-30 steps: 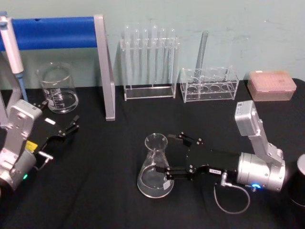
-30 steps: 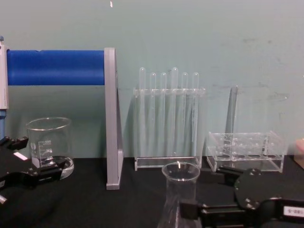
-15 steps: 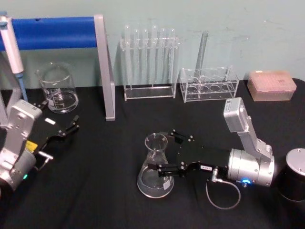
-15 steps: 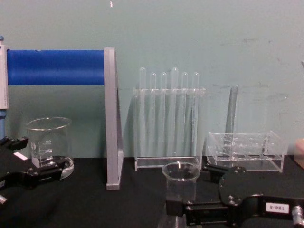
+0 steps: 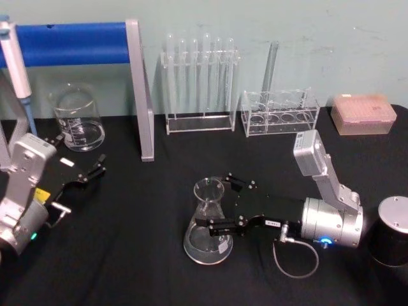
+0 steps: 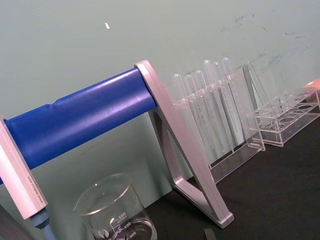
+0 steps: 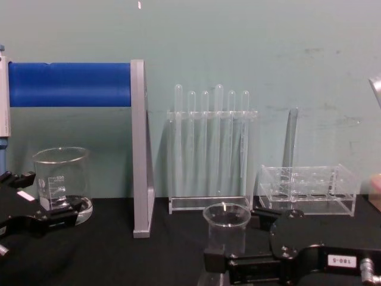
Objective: Grasp the erlenmeyer flask with one hand, shake it three times, then place it back.
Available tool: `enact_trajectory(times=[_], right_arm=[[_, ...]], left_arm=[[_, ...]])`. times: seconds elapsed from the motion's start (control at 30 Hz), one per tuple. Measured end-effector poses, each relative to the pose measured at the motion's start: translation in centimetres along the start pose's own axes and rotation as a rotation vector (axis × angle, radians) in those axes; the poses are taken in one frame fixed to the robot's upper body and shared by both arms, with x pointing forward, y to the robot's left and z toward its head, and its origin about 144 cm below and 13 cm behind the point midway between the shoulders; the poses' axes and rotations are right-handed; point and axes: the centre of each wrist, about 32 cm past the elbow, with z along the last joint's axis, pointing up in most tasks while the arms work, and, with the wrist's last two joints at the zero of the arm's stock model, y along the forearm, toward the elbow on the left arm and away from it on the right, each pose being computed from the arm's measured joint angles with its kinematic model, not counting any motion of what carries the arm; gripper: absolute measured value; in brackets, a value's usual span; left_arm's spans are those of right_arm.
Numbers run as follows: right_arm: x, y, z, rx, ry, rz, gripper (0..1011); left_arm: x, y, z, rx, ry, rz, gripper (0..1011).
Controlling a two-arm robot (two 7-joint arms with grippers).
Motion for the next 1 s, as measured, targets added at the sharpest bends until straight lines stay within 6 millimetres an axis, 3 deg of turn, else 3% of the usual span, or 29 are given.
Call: enact_trajectory(times=[1.0], right_arm=[[-0.02, -0.07, -0.02, 0.003, 0.002, -0.002, 1000]], left_arm=[[0.0, 0.0, 0.0, 0.0, 0.0, 0.0, 1001]])
